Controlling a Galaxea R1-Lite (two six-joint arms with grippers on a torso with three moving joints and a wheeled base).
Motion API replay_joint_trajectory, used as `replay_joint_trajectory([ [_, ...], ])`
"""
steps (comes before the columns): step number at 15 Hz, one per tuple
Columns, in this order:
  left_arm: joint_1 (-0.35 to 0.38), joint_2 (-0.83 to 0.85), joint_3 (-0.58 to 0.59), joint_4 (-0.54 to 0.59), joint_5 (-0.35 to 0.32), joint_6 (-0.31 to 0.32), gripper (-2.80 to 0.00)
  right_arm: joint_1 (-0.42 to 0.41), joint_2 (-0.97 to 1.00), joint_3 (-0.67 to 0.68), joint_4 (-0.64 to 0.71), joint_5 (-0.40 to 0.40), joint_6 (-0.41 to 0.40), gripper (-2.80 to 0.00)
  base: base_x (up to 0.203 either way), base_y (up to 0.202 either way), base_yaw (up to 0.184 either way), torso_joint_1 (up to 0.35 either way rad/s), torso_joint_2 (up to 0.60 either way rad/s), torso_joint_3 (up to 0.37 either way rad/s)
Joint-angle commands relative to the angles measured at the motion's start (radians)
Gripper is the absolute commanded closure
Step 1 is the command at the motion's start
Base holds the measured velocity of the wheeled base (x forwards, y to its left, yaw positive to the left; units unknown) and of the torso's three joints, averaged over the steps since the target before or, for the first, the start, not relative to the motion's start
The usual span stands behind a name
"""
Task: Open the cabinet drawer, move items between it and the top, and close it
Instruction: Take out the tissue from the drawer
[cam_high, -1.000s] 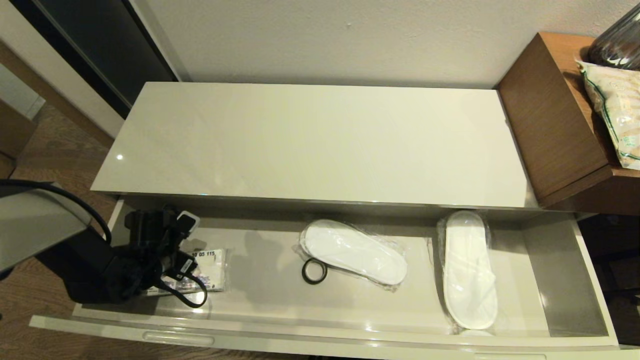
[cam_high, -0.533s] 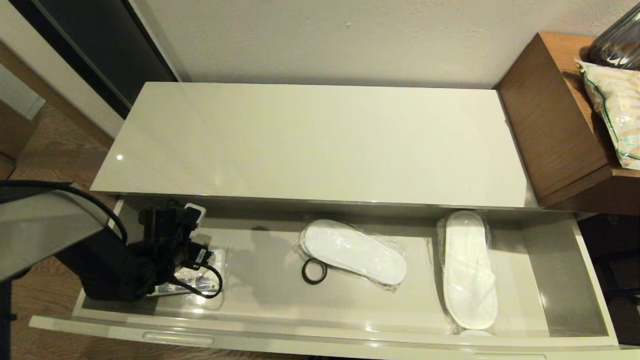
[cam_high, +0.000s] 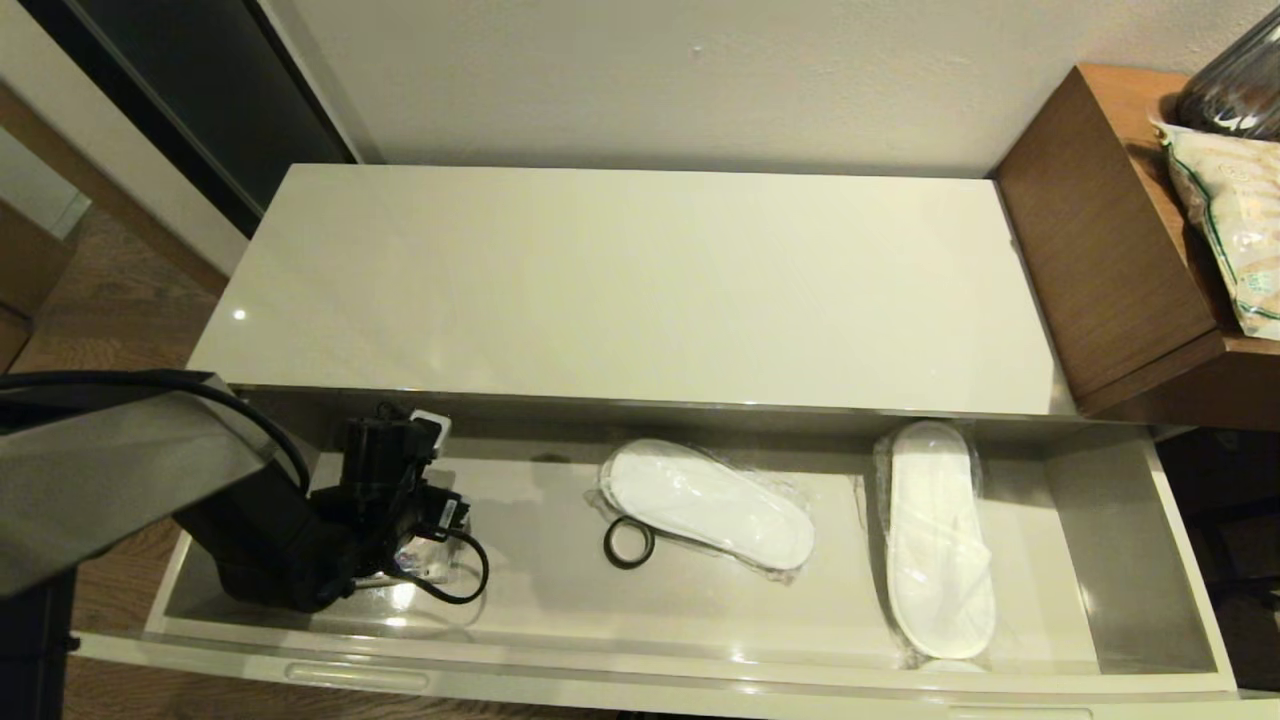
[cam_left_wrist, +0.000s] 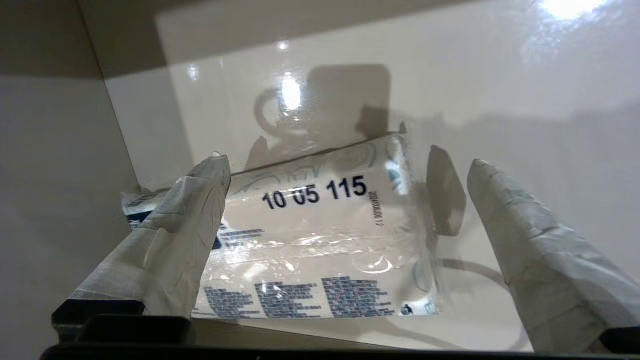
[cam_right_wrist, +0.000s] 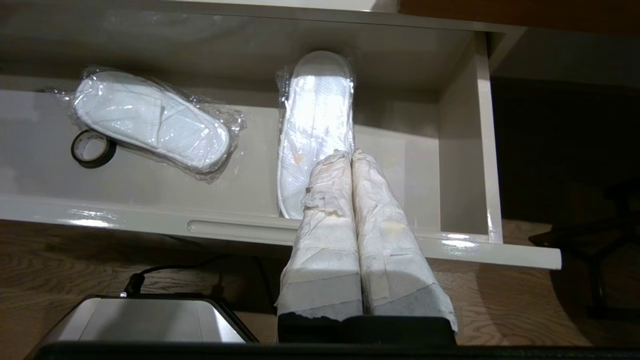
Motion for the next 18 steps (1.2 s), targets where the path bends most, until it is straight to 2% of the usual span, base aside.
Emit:
replay_joint_trajectory([
  [1, -0.008, 0.012, -0.004, -0.005, 0.002, 0.004, -2.8, 0.0, -0.002, 0.0, 0.0, 0.0, 0.0, 0.0, 0.0, 0.0, 0.0, 0.0, 0.0, 0.0],
  [6, -0.008, 0.012, -0.011, -0.005, 0.004, 0.003, -2.8, 0.0, -0.002, 0.0, 0.0, 0.0, 0.0, 0.0, 0.0, 0.0, 0.0, 0.0, 0.0, 0.0],
  [9, -0.007, 0.024, -0.021, -0.006, 0.055, -0.023, -2.8, 0.0, -0.002, 0.0, 0.0, 0.0, 0.0, 0.0, 0.0, 0.0, 0.0, 0.0, 0.0, 0.0],
  [10, -0.007, 0.037, -0.04, -0.004, 0.088, -0.06, -2.8, 0.0, -0.002, 0.0, 0.0, 0.0, 0.0, 0.0, 0.0, 0.0, 0.0, 0.0, 0.0, 0.0],
  [13, -0.009, 0.075, -0.095, 0.019, 0.269, -0.239, -2.8, 0.0, -0.002, 0.0, 0.0, 0.0, 0.0, 0.0, 0.0, 0.0, 0.0, 0.0, 0.0, 0.0],
  [15, -0.014, 0.073, -0.085, 0.025, 0.299, -0.332, -2.8, 0.0, -0.002, 0.0, 0.0, 0.0, 0.0, 0.0, 0.0, 0.0, 0.0, 0.0, 0.0, 0.0],
  [17, -0.032, 0.077, -0.093, 0.069, 0.368, -0.431, -2.8, 0.0, -0.002, 0.0, 0.0, 0.0, 0.0, 0.0, 0.0, 0.0, 0.0, 0.0, 0.0, 0.0],
  [18, -0.039, 0.083, -0.102, 0.106, 0.377, -0.486, -2.8, 0.0, -0.002, 0.0, 0.0, 0.0, 0.0, 0.0, 0.0, 0.0, 0.0, 0.0, 0.0, 0.0],
])
